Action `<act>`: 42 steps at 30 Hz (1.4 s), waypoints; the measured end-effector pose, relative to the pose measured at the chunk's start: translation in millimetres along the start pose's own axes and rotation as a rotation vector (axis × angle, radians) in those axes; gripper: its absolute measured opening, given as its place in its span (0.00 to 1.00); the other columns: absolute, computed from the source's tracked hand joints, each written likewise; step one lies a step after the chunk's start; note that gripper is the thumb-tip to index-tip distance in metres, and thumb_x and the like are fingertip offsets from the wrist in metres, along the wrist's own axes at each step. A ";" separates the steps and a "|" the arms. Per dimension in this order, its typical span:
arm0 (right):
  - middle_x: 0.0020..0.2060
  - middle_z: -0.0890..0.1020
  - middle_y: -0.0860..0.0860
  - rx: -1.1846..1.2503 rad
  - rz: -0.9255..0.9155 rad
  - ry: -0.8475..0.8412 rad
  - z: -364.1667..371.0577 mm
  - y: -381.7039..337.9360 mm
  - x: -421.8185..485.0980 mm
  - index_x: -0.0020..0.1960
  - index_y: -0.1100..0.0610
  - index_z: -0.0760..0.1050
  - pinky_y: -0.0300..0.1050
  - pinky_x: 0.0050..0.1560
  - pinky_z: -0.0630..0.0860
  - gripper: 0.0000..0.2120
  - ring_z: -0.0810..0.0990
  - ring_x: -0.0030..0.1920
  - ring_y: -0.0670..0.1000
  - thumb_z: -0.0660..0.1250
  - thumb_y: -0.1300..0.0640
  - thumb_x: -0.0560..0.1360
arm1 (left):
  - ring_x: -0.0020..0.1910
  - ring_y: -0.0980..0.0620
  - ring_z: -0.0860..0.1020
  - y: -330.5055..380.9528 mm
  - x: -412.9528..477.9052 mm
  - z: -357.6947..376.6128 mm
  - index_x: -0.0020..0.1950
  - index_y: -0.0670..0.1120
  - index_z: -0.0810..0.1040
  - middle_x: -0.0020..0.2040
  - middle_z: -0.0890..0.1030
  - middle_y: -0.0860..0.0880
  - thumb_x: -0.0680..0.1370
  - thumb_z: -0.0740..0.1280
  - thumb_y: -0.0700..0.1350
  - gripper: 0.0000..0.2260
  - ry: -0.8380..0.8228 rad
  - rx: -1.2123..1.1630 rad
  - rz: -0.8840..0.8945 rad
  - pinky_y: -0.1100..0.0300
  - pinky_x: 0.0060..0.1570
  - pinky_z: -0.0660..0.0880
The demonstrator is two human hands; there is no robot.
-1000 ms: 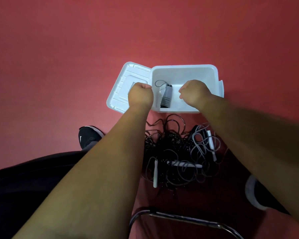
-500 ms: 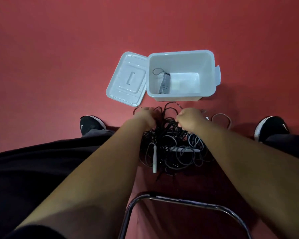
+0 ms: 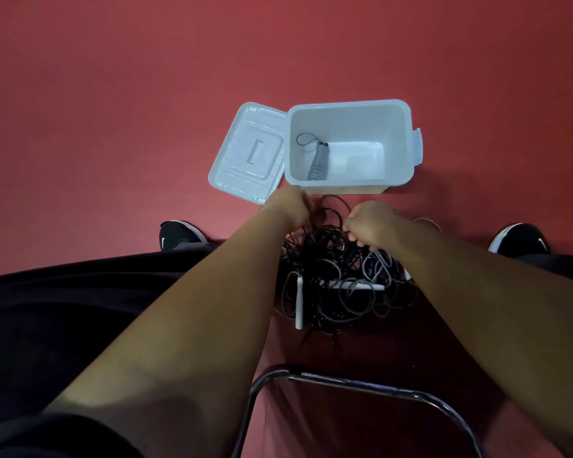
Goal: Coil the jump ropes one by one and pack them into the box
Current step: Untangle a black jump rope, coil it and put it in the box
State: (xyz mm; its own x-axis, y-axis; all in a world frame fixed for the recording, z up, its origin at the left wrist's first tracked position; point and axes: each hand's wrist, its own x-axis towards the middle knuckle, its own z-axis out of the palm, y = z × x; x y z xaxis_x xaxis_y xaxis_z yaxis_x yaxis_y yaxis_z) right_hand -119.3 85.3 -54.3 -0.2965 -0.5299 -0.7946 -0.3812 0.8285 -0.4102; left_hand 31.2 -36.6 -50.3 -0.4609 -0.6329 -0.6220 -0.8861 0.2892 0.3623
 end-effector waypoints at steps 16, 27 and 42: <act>0.64 0.80 0.51 -0.186 -0.379 0.017 -130.5 -67.4 -163.8 0.81 0.38 0.65 0.45 0.54 0.73 0.40 0.78 0.56 0.52 0.79 0.53 0.75 | 0.32 0.53 0.80 125.8 -159.0 -184.7 0.54 0.41 0.82 0.39 0.82 0.48 0.77 0.71 0.31 0.09 0.155 -0.336 0.413 0.57 0.35 0.79; 0.62 0.81 0.48 0.093 -0.588 0.326 -154.8 -83.7 -268.4 0.69 0.49 0.74 0.49 0.57 0.77 0.30 0.81 0.58 0.50 0.82 0.46 0.72 | 0.35 0.53 0.79 206.8 -289.9 -255.7 0.55 0.45 0.83 0.41 0.83 0.49 0.76 0.73 0.36 0.09 0.318 -0.839 0.614 0.57 0.39 0.80; 0.39 0.81 0.51 0.399 -0.575 0.281 -147.6 -80.3 -285.6 0.51 0.59 0.79 0.48 0.36 0.79 0.13 0.76 0.34 0.50 0.60 0.54 0.87 | 0.45 0.52 0.83 181.1 -235.5 -227.3 0.63 0.46 0.81 0.59 0.86 0.47 0.83 0.70 0.44 0.09 0.154 -1.383 0.525 0.57 0.49 0.83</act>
State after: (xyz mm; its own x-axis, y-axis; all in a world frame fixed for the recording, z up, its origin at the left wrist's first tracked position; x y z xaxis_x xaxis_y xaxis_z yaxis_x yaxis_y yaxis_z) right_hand -133.3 143.3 271.7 -0.3795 -0.8805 -0.2840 -0.2130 0.3819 -0.8993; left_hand -9.5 1.5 319.6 -0.6170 -0.7686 -0.1689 0.1644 -0.3358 0.9275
